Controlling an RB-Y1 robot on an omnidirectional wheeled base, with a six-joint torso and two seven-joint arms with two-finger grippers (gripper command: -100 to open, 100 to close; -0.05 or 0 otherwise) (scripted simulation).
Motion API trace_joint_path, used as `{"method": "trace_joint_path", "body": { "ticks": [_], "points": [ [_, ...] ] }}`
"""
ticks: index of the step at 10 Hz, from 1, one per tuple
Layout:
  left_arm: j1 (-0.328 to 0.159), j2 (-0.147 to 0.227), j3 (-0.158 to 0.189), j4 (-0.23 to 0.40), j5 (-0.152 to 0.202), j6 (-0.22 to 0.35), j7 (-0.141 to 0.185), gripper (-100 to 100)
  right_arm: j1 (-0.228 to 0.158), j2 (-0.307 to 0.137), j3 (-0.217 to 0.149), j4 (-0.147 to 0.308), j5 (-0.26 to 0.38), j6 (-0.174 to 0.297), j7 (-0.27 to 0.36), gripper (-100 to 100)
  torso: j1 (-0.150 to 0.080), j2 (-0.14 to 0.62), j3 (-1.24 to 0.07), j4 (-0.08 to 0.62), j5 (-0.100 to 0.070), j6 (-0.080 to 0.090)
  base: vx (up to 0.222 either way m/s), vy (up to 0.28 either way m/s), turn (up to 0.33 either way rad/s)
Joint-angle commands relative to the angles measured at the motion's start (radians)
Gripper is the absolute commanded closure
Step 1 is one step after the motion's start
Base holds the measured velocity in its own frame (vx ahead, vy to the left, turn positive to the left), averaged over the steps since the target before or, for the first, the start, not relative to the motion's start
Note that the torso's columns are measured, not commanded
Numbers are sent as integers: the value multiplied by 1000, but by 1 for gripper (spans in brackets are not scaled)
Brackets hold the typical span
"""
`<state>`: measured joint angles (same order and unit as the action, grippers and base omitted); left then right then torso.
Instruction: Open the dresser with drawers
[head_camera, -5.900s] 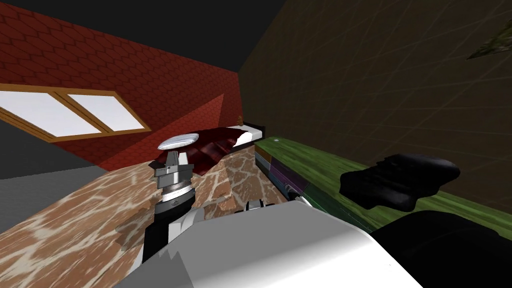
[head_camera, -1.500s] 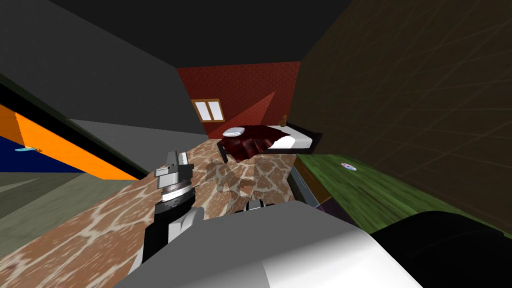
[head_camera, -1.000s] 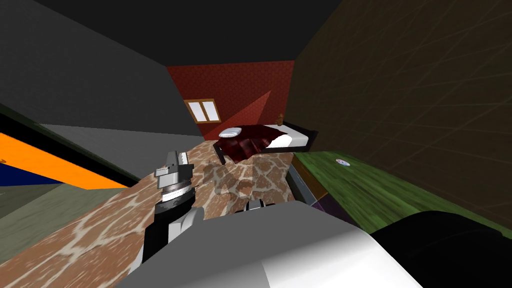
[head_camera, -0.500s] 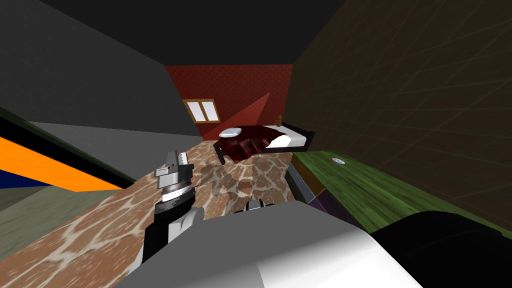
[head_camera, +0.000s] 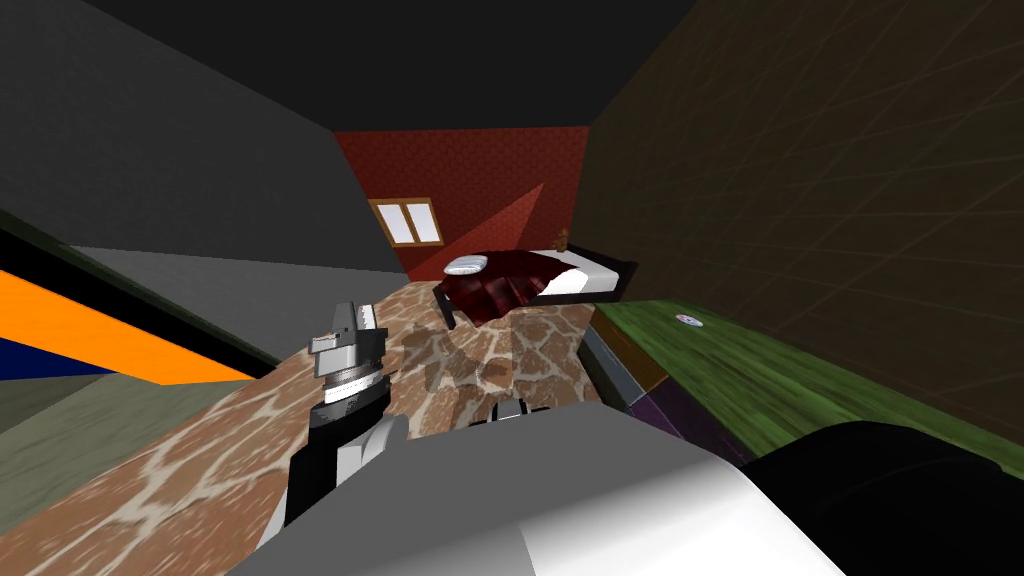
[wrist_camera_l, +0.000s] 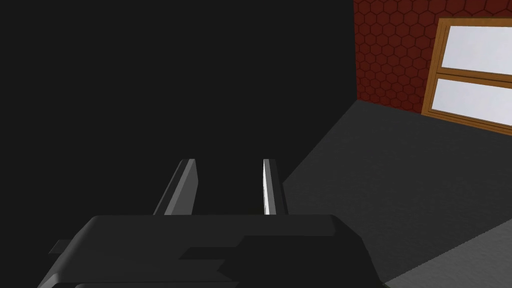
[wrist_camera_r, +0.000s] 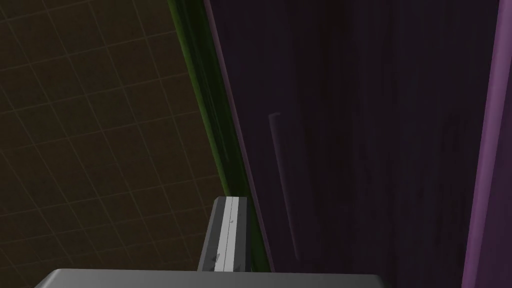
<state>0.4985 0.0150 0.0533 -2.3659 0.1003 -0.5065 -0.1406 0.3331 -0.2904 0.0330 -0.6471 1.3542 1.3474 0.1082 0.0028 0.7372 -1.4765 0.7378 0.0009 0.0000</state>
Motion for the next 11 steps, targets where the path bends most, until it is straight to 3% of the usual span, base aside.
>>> {"method": "trace_joint_path", "body": {
  "ticks": [1, 2, 3, 8, 9, 11],
  "points": [
    [0, 0, 0, 0, 0, 0, 0, 0, 1, -5, -2, -2, -2, -4, 2, 100, -4, 1, 1, 0, -1, 0, 8, 107, -8],
    [0, 0, 0, 0, 0, 0, 0, 0, -1, -6, 1, 3, -3, -11, 0, -100, -11, 2, 1, 1, -3, 0, -7, -70, 9],
    [0, 1, 1, 0, 0, 0, 0, 0, -2, -6, 1, 4, -3, -13, 0, -100, -17, 2, 2, 1, -5, 0, -14, -140, 20],
    [0, 1, 1, 0, 0, 0, 0, 0, -5, -9, 5, 12, -5, -22, -3, -100, 3, 0, 0, 0, 0, 0, -29, -123, 9],
    [0, 0, 0, 0, 0, 0, 0, 0, -5, -9, 5, 12, -5, -22, -2, 100, 4, -1, -1, 0, 1, 0, -4, -8, 0],
    [0, 0, 0, 0, 0, 0, 0, 0, -1, -11, 4, 5, -7, -26, 2, 100, 2, -1, -1, 0, 0, 0, 30, 113, 1]
  ]
}}
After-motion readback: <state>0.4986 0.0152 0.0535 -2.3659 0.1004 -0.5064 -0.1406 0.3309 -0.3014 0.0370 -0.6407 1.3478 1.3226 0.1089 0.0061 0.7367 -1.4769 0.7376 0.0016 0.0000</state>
